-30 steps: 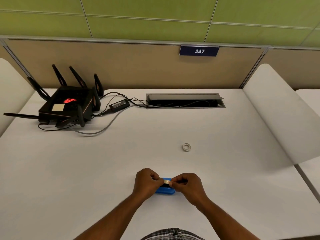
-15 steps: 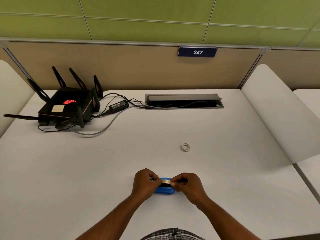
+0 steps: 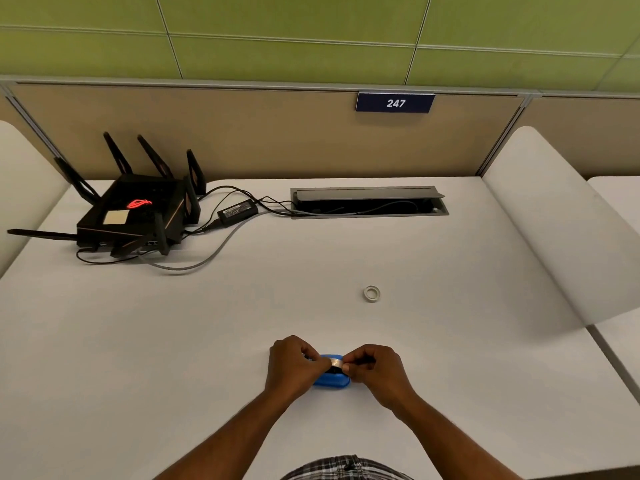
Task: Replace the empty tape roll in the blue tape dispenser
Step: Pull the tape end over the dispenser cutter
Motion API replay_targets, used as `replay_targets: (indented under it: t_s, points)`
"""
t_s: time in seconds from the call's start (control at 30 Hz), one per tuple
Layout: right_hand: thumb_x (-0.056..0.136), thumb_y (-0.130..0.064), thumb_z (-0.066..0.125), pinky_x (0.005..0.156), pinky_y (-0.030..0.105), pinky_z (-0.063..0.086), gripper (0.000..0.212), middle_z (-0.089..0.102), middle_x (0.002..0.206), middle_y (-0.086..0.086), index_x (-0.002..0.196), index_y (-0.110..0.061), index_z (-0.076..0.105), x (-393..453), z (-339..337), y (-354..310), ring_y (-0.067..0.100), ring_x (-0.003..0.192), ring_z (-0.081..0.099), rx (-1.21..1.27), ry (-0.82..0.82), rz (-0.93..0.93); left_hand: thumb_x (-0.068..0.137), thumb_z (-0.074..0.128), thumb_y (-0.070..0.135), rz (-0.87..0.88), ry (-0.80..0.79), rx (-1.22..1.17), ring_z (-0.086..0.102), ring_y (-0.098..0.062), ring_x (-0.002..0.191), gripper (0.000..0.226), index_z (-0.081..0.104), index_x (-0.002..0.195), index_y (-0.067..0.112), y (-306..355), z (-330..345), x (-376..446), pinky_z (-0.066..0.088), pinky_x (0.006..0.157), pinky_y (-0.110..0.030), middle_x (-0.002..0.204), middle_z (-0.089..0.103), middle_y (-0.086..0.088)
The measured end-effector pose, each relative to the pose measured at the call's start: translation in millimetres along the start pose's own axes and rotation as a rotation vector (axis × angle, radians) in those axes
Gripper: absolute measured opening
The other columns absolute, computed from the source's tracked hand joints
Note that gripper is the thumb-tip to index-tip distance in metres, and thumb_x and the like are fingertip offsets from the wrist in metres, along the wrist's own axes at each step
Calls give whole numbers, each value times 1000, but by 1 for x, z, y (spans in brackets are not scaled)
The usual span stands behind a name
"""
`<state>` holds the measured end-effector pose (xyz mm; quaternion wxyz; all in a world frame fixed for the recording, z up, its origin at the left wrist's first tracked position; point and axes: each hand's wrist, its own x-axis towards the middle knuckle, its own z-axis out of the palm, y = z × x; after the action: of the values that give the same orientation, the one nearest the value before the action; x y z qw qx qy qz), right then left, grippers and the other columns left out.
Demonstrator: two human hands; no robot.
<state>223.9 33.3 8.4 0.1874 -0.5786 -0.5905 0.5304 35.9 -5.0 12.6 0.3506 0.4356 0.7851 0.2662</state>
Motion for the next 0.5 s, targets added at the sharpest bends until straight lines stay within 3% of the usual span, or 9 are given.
replay_targets:
  t_s: [0.3, 0.5]
  points:
    - [80, -7, 85, 70, 20, 62, 17, 80, 79, -2, 90, -20, 79, 1, -1, 1, 15, 74, 76, -24, 3, 14, 74, 80, 24, 4, -53, -15, 64, -9, 80, 9, 72, 77, 26, -10, 1, 5, 44, 62, -7, 87, 68, 11]
    - [79, -10, 86, 70, 25, 62, 14, 78, 77, 0, 81, -18, 76, 1, 3, 3, 19, 73, 75, -104, 76, 44, 76, 82, 33, 109, -124, -70, 61, -9, 97, 19, 70, 90, 32, -14, 0, 3, 50, 80, -18, 98, 66, 15]
